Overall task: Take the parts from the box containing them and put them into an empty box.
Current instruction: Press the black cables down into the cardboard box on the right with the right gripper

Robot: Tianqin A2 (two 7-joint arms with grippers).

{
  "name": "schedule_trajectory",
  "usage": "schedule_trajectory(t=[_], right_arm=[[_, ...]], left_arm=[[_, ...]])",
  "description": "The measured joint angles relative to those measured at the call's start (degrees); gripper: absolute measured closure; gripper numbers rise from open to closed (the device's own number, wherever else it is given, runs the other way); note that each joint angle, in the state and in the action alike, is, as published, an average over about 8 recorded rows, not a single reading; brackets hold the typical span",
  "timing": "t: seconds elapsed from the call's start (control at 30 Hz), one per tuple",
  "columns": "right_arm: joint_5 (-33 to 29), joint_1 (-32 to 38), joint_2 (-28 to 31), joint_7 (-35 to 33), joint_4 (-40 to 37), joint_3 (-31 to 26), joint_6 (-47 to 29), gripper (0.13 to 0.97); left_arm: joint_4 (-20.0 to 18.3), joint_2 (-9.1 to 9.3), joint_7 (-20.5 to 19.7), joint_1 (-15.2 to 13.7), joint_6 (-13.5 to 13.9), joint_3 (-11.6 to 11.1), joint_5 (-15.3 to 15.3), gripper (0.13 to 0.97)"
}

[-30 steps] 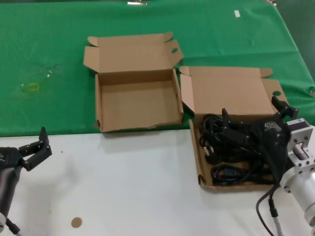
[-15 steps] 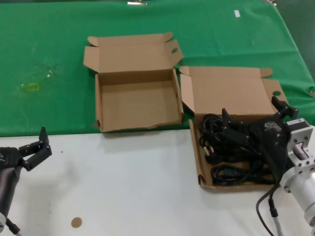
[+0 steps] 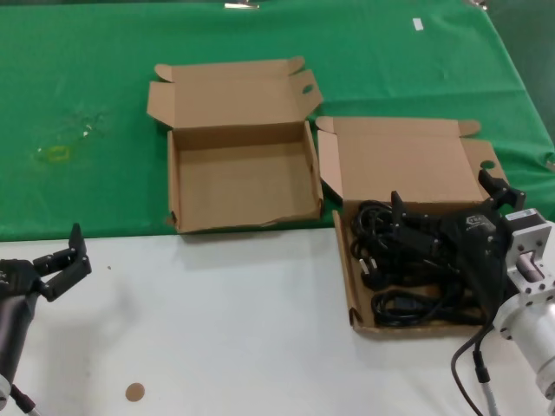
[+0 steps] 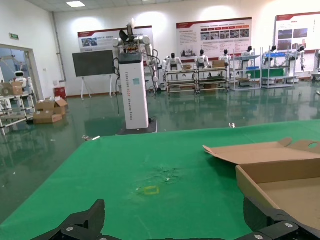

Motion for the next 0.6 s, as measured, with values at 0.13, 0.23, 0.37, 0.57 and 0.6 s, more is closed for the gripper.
schedule_trajectory(t=[0.13, 0.23, 0.37, 0.57, 0.6], right_arm=[[0.0, 0.0, 0.0, 0.0, 0.0, 0.0, 0.0, 0.129], [0.0, 0.0, 0.0, 0.0, 0.0, 0.0, 0.0, 0.129], [0.0, 0.0, 0.0, 0.0, 0.0, 0.0, 0.0, 0.129], [-0.1, 0.1, 0.0, -0.1, -0.1, 0.0, 0.1, 0.129], [-0.1, 0.1, 0.0, -0.1, -0.1, -0.1, 0.1, 0.129]], left_arm=[[0.0, 0.00, 0.0, 0.0, 0.0, 0.0, 0.0, 0.146], [0.0, 0.00, 0.0, 0.0, 0.0, 0.0, 0.0, 0.160], [0.0, 0.00, 0.0, 0.0, 0.0, 0.0, 0.0, 0.170], [0.0, 0.00, 0.0, 0.0, 0.0, 0.0, 0.0, 0.226], [0.0, 0.00, 0.0, 0.0, 0.0, 0.0, 0.0, 0.240]])
